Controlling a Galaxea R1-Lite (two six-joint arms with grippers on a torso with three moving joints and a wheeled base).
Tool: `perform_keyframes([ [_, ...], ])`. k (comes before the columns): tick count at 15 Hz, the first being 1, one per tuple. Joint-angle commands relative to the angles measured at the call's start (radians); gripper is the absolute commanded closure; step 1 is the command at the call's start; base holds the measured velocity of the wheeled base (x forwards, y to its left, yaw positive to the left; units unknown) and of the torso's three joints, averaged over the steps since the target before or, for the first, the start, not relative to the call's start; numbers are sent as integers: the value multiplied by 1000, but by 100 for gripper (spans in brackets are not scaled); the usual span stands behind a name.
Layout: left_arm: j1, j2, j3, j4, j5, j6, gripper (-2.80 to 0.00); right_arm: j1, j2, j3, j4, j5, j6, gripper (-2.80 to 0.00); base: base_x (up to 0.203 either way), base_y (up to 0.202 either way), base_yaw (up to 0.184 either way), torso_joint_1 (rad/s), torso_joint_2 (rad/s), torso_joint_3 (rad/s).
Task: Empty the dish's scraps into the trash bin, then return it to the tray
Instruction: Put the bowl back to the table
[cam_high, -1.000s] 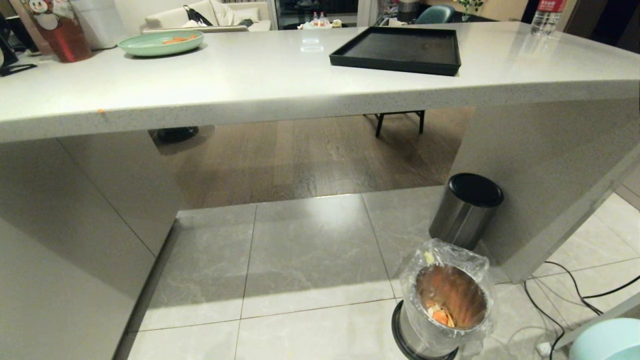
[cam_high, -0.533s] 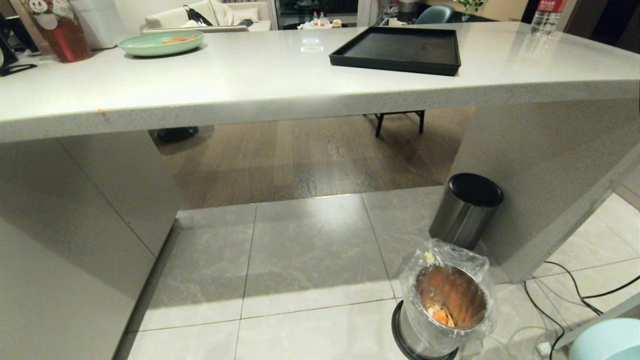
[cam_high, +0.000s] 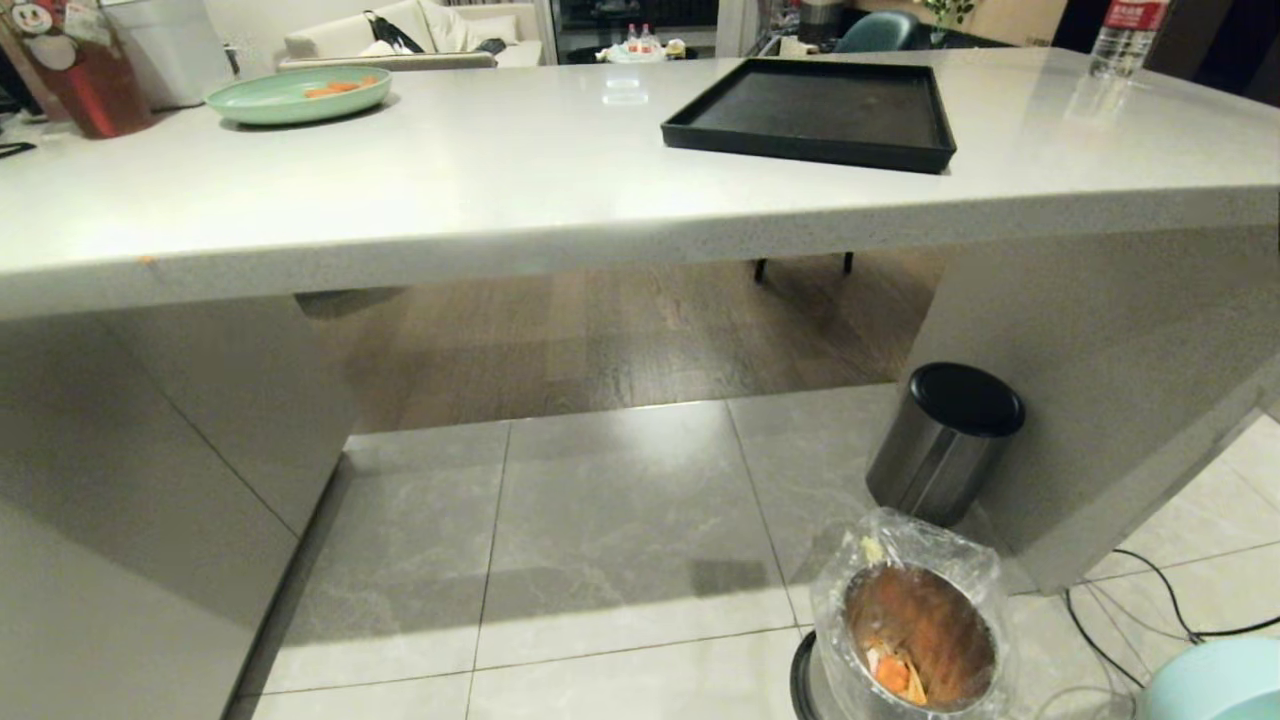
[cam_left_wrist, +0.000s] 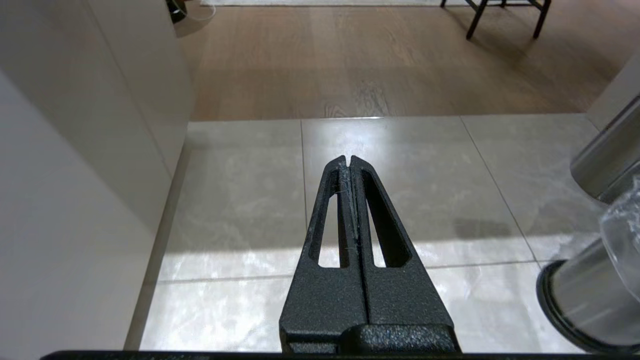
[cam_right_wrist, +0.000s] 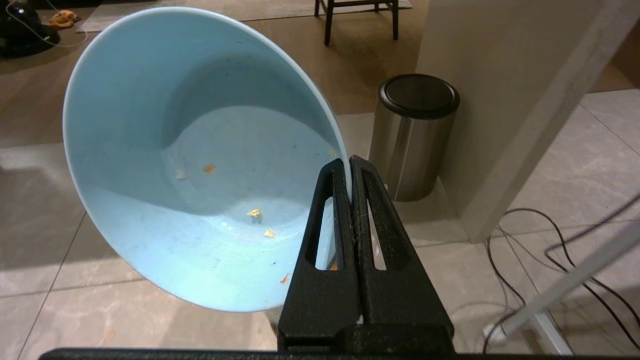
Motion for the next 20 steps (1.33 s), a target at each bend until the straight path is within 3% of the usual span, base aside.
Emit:
perform_keyframes([
  [1,-1,1,0,-1,1,-1,0,0,1,0,-1,0,0,0,194,0,1,0,3,4],
  [6,-1,1,0,1,1,-1,0,0,1,0,-1,0,0,0,157,0,-1,7,3,0],
  [20,0,0,0,0,1,-1,0,1,1,0,-1,0,0,0,0,0,0,0,0,0],
])
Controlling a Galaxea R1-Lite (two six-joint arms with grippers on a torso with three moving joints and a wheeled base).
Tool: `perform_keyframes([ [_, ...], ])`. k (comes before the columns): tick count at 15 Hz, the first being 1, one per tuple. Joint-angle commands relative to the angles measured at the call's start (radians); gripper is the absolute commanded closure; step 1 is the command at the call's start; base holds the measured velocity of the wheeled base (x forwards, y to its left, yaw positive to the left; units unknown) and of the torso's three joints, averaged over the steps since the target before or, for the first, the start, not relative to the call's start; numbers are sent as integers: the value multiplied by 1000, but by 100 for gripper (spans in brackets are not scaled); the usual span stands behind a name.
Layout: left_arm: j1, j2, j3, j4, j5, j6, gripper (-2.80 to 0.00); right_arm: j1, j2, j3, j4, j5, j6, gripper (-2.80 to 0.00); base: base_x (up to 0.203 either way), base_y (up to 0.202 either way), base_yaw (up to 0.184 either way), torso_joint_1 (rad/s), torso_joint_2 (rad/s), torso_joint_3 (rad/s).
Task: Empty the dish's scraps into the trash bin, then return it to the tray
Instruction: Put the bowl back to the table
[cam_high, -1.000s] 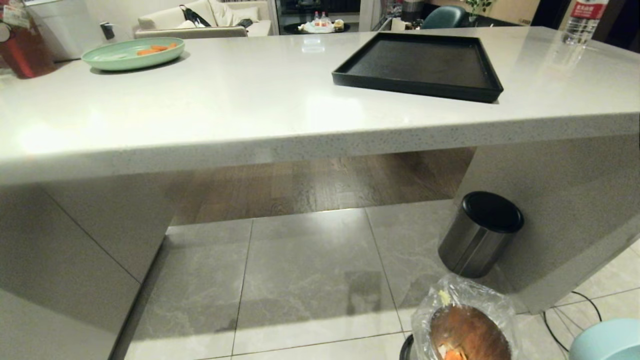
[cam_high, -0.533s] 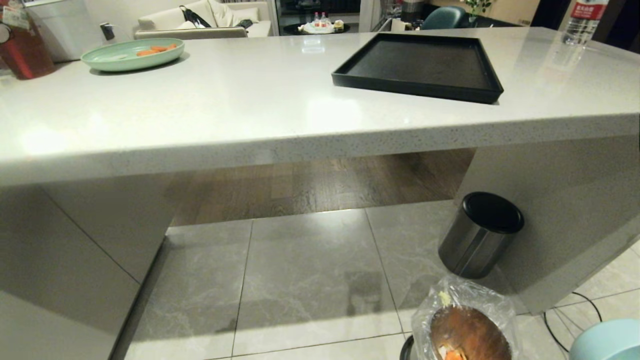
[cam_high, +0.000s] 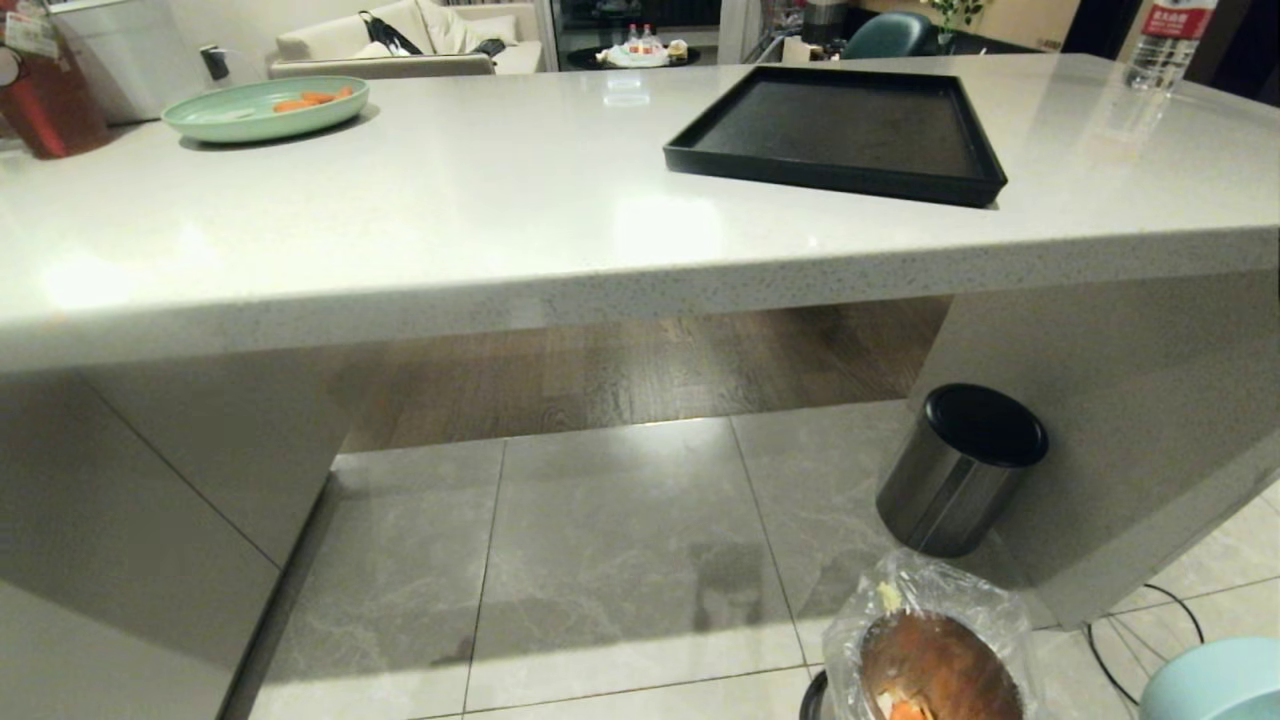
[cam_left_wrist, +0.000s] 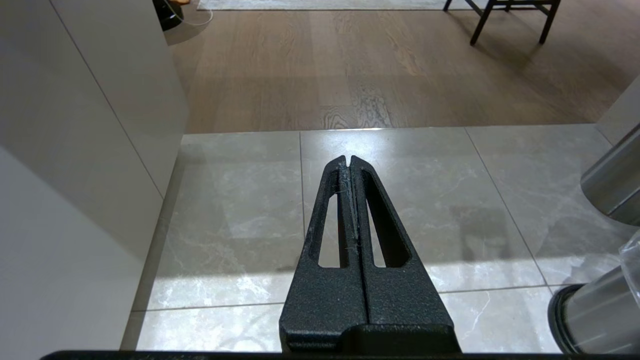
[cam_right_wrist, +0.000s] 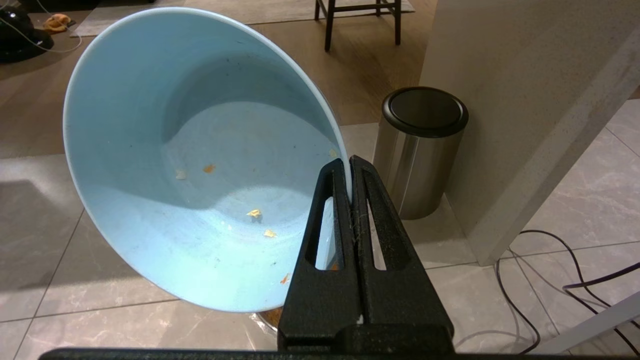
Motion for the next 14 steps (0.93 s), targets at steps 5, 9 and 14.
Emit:
perform_keyframes([
  [5,-1,1,0,0,0,-1,0,0,1,0,-1,-2,-5,0,0,0,0,-16,-109,-128],
  [9,-1,1,0,-1,0,-1,0,0,1,0,-1,0,0,0,0,0,0,-23,-386,-410],
  [14,-1,1,0,-1,0,-1,0,0,1,0,-1,0,0,0,0,0,0,22,-442,-403],
])
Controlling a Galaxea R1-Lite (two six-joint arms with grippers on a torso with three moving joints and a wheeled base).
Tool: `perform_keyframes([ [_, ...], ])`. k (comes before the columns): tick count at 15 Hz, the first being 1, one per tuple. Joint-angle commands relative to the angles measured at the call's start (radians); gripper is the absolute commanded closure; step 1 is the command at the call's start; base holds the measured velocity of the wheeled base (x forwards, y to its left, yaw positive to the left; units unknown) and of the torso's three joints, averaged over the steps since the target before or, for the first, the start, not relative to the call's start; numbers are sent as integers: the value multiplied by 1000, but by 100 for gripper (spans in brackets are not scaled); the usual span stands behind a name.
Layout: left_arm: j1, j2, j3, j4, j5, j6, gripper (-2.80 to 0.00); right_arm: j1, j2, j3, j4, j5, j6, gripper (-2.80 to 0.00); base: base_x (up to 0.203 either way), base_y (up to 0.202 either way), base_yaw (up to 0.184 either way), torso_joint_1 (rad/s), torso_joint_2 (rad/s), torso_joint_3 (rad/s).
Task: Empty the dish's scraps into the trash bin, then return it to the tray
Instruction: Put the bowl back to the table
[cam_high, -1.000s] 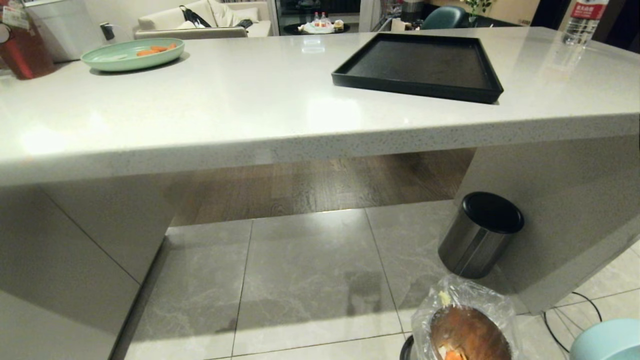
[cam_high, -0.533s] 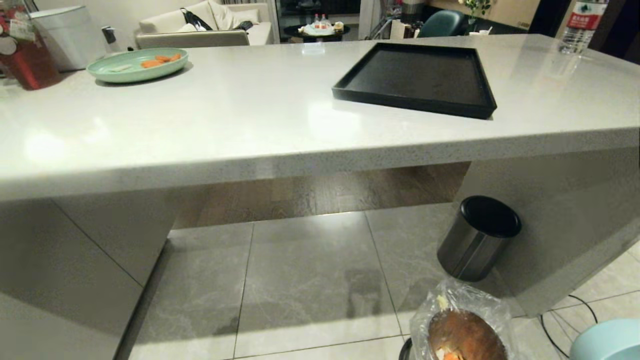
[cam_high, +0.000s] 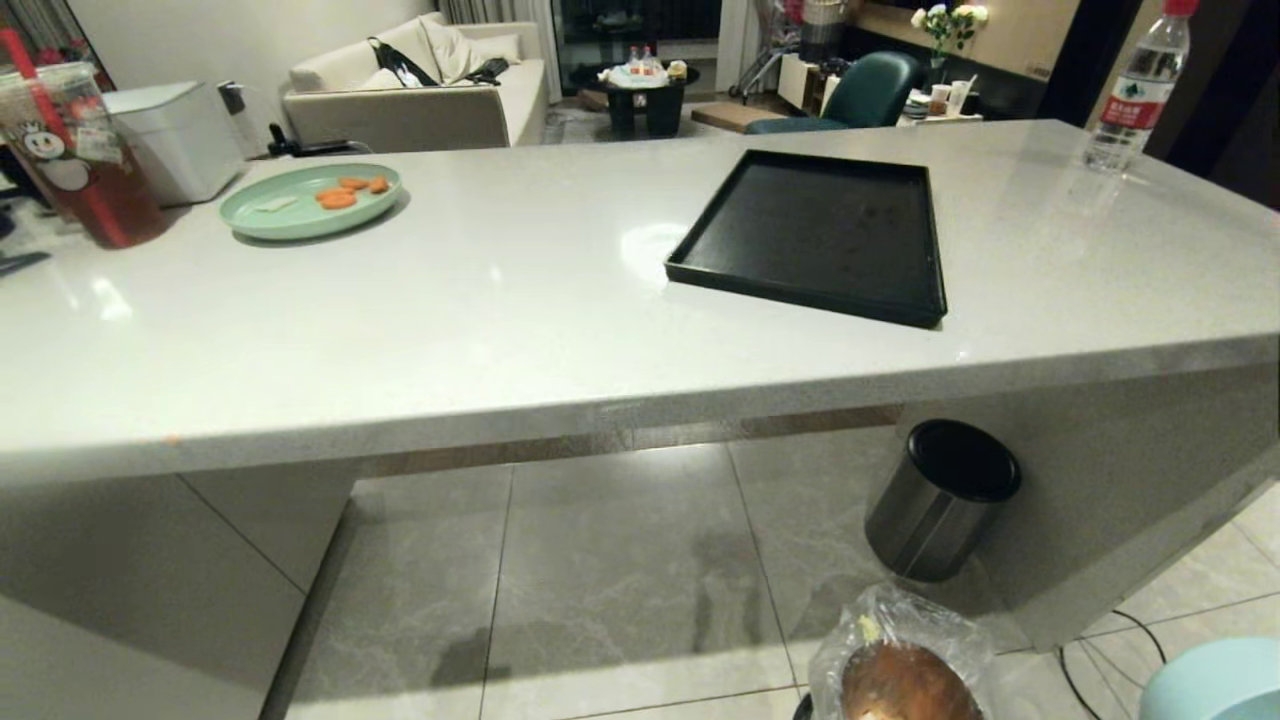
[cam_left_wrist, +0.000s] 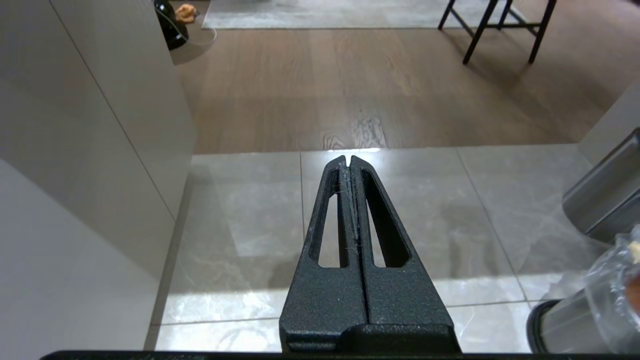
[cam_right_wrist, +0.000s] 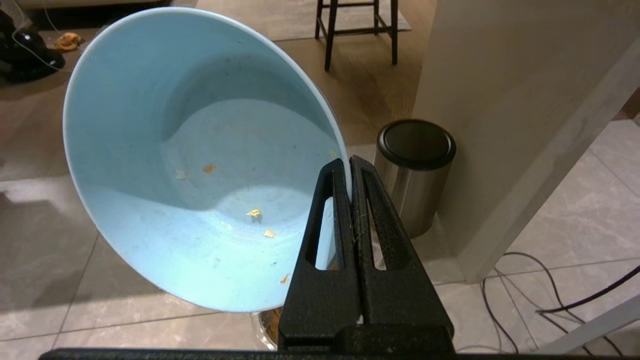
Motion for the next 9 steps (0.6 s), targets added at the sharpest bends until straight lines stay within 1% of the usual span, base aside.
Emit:
perform_keyframes([
  [1,-1,1,0,-1,0,-1,0,0,1,0,0,0,-2,0,0,0,0,83,-455,-370],
  [6,1,1,0,-1,0,-1,0,0,1,0,-2,-2,-8,0,0,0,0,110,-478,-377],
  [9,0,1,0,0,0,-1,0,0,1,0,-2,0,-6,0,0,0,0,150,-517,-366],
])
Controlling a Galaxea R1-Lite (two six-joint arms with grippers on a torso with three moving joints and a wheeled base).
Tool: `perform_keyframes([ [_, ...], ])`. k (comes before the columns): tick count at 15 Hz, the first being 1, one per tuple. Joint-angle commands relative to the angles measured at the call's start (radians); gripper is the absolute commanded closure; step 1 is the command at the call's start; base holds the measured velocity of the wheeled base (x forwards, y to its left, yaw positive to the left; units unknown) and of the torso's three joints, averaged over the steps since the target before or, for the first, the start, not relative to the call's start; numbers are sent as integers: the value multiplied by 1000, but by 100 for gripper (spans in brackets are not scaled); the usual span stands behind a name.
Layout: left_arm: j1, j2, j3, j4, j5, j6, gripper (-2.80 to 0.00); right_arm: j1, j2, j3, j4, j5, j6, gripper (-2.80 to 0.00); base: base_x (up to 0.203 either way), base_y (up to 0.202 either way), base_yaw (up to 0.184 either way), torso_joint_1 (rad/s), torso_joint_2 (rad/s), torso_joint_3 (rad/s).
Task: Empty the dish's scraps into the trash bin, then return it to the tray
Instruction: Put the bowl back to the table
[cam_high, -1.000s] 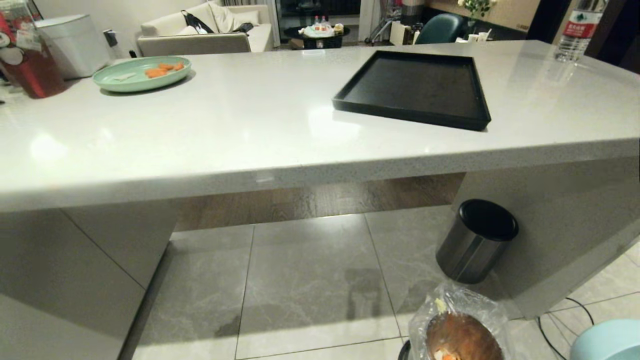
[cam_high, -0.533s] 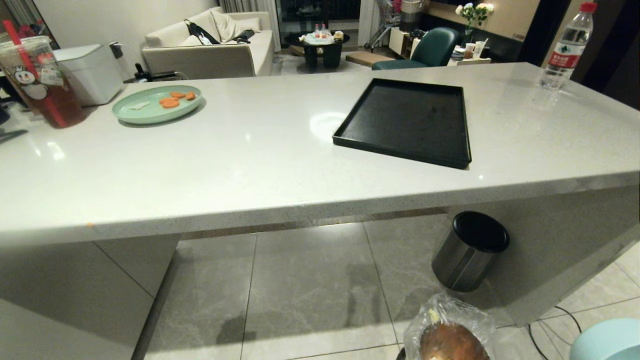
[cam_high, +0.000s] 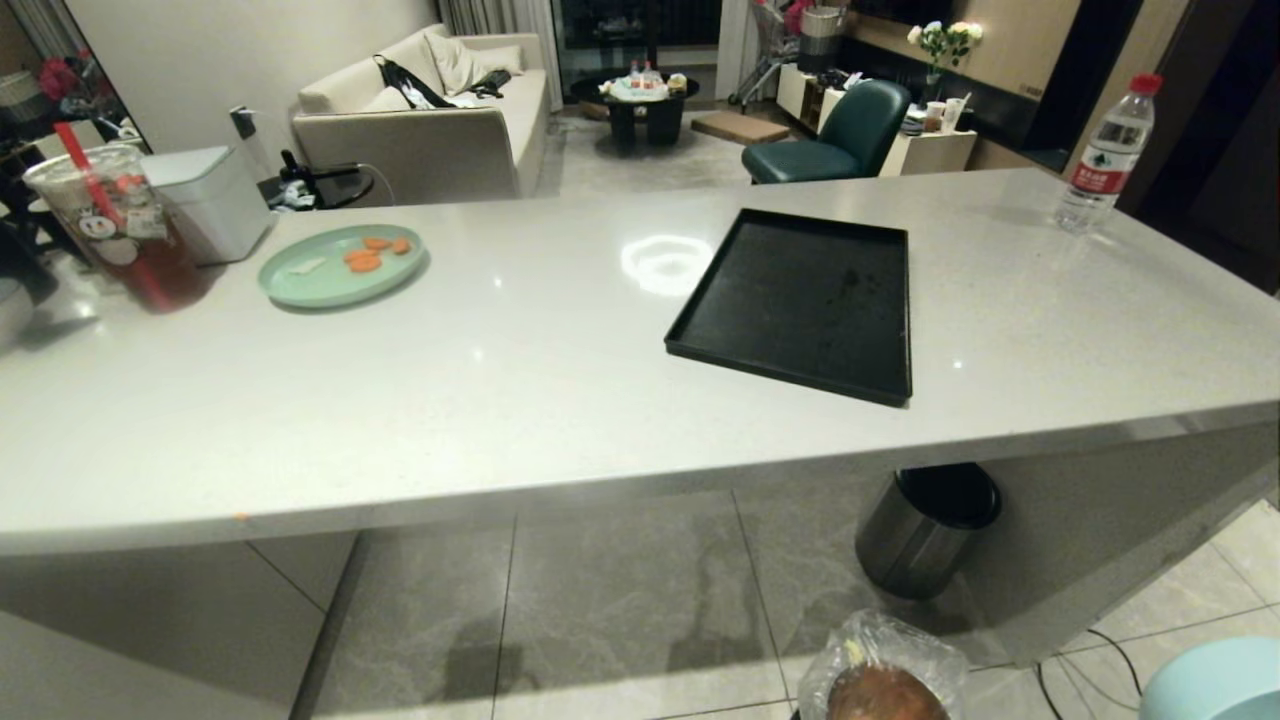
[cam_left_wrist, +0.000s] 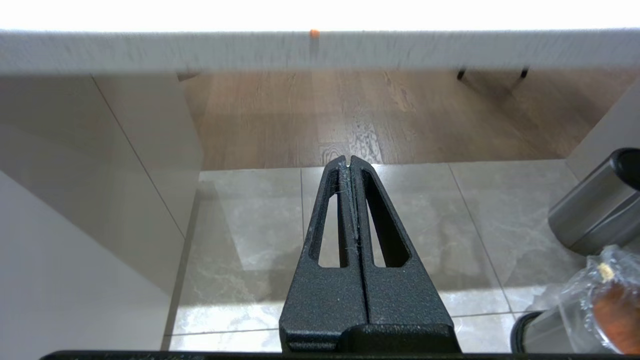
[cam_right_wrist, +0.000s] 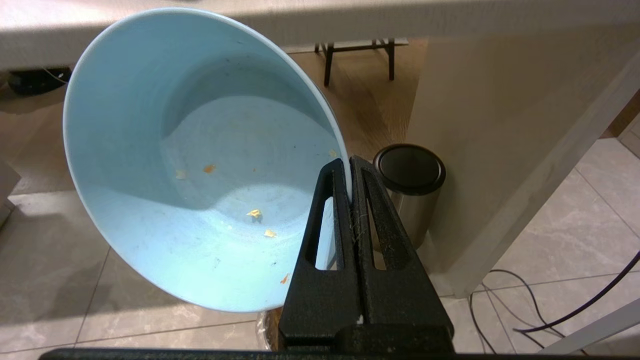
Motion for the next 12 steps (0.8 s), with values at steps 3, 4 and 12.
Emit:
perform_keyframes([
  [3,1,1,0,-1,0,-1,0,0,1,0,-1,1,2,0,0,0,0,174,-539,-365],
  [4,0,0,0,0,0,-1,0,0,1,0,-1,1,2,0,0,0,0,184,-544,-361],
  [12,-1,1,0,-1,0,-1,0,0,1,0,1,1,3,0,0,0,0,217,-572,-359],
])
